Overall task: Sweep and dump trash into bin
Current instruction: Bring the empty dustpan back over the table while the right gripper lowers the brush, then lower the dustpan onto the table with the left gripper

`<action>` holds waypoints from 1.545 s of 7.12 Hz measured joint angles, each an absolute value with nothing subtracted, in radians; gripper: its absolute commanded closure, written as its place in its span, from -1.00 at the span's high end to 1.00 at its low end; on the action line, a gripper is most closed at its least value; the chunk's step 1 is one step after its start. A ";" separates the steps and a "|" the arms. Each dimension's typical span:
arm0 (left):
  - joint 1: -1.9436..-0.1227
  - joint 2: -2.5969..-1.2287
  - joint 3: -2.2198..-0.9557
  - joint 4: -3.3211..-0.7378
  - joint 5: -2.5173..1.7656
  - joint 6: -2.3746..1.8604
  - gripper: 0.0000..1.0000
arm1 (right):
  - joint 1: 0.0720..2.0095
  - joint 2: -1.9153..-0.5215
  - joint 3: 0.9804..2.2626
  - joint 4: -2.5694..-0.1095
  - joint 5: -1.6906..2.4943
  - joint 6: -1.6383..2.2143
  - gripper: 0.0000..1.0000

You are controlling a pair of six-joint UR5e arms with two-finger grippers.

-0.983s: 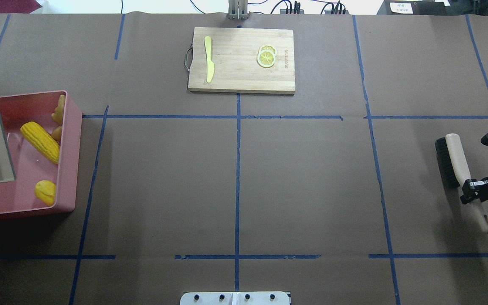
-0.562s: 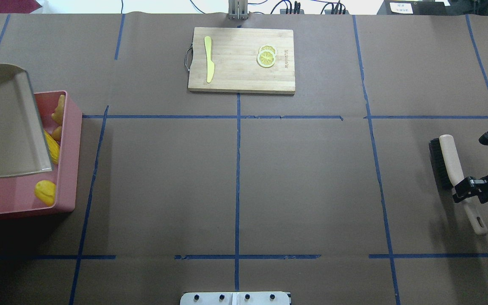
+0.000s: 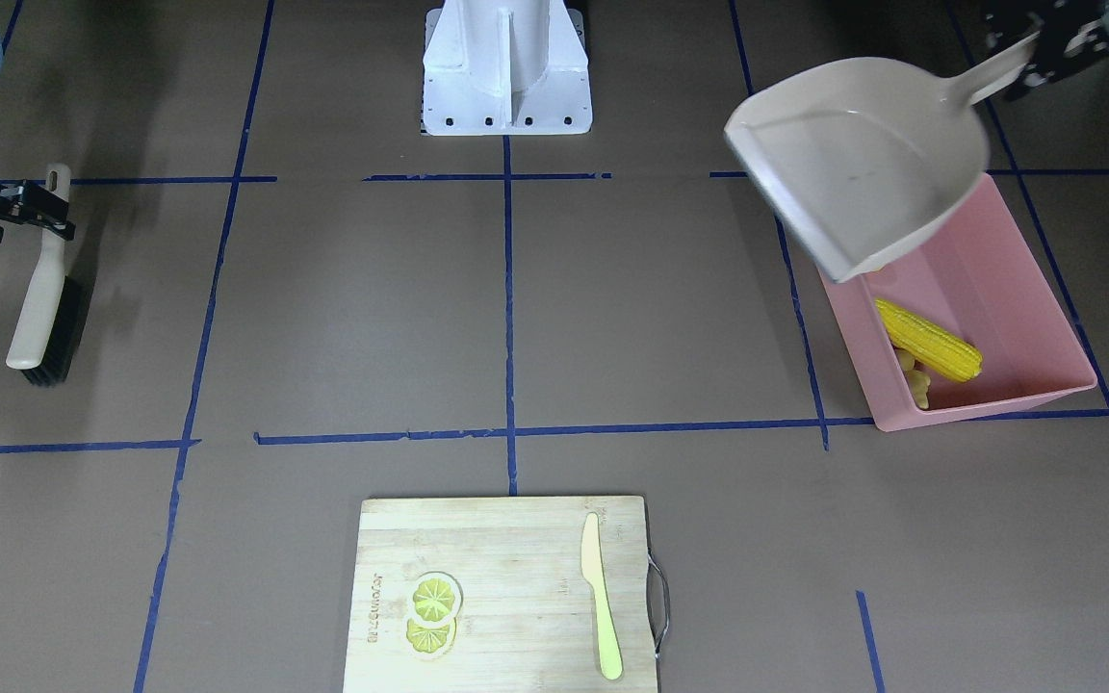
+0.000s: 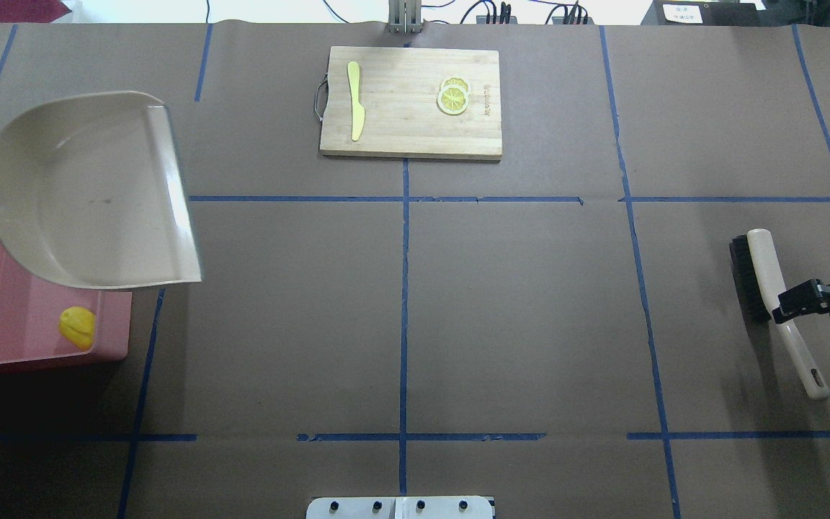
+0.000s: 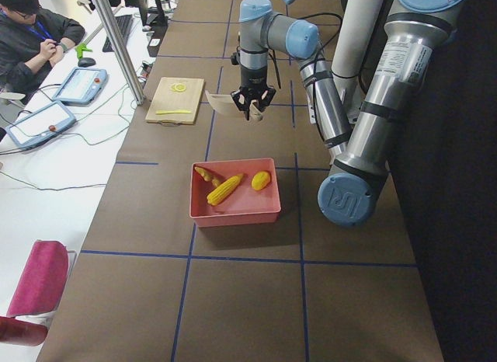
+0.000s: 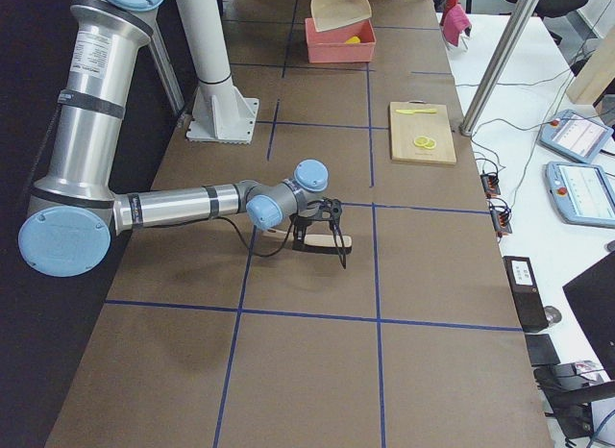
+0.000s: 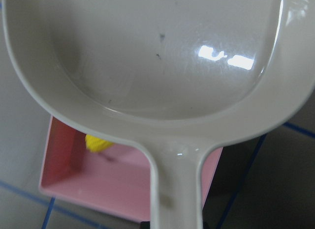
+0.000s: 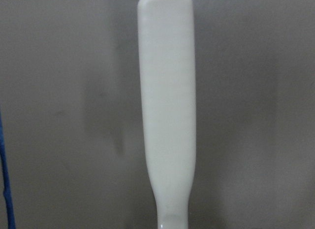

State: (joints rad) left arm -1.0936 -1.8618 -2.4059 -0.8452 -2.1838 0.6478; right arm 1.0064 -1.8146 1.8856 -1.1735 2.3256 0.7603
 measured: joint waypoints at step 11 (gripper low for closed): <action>-0.745 -2.024 -1.792 -1.486 -2.200 0.581 -1.00 | 1.150 -1.743 1.895 -1.153 2.250 0.759 1.00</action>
